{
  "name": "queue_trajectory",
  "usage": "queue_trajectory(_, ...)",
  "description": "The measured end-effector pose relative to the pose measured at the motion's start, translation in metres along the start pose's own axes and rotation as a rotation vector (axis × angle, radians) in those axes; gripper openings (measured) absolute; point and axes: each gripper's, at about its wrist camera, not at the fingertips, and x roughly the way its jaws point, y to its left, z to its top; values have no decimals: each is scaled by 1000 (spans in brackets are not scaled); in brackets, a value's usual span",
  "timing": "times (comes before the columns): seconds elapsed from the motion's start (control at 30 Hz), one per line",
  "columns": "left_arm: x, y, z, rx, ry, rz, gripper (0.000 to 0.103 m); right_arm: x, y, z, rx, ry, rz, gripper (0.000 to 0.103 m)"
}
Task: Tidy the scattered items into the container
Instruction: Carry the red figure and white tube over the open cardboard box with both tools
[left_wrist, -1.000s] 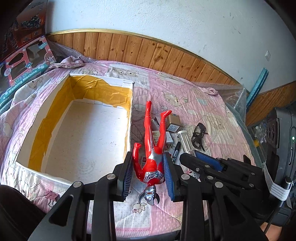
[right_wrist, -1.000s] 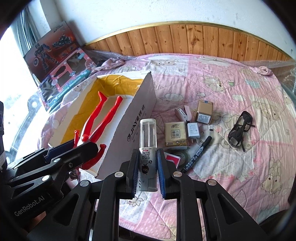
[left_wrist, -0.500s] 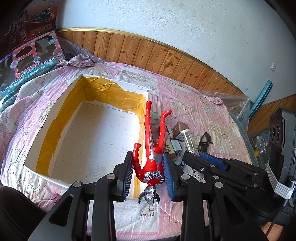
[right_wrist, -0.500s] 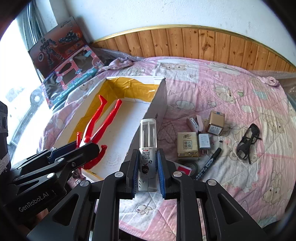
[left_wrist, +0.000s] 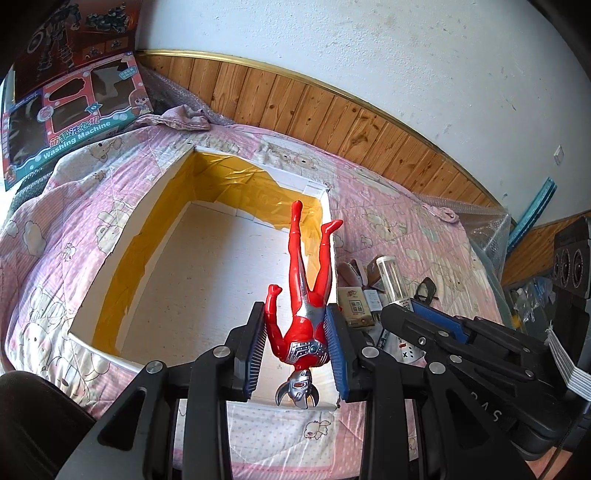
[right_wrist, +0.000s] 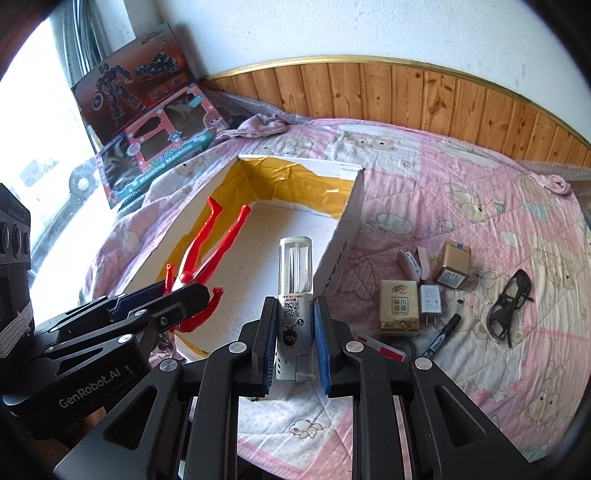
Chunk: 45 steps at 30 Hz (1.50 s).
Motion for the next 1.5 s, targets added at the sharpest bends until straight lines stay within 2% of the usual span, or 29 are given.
queue_trajectory(0.87,-3,57,13,-109,-13,53,33,29,51,16,-89,34,60,20)
queue_trajectory(1.5,29,85,15,-100,66,136,33,76,64,16,-104,125,80,20)
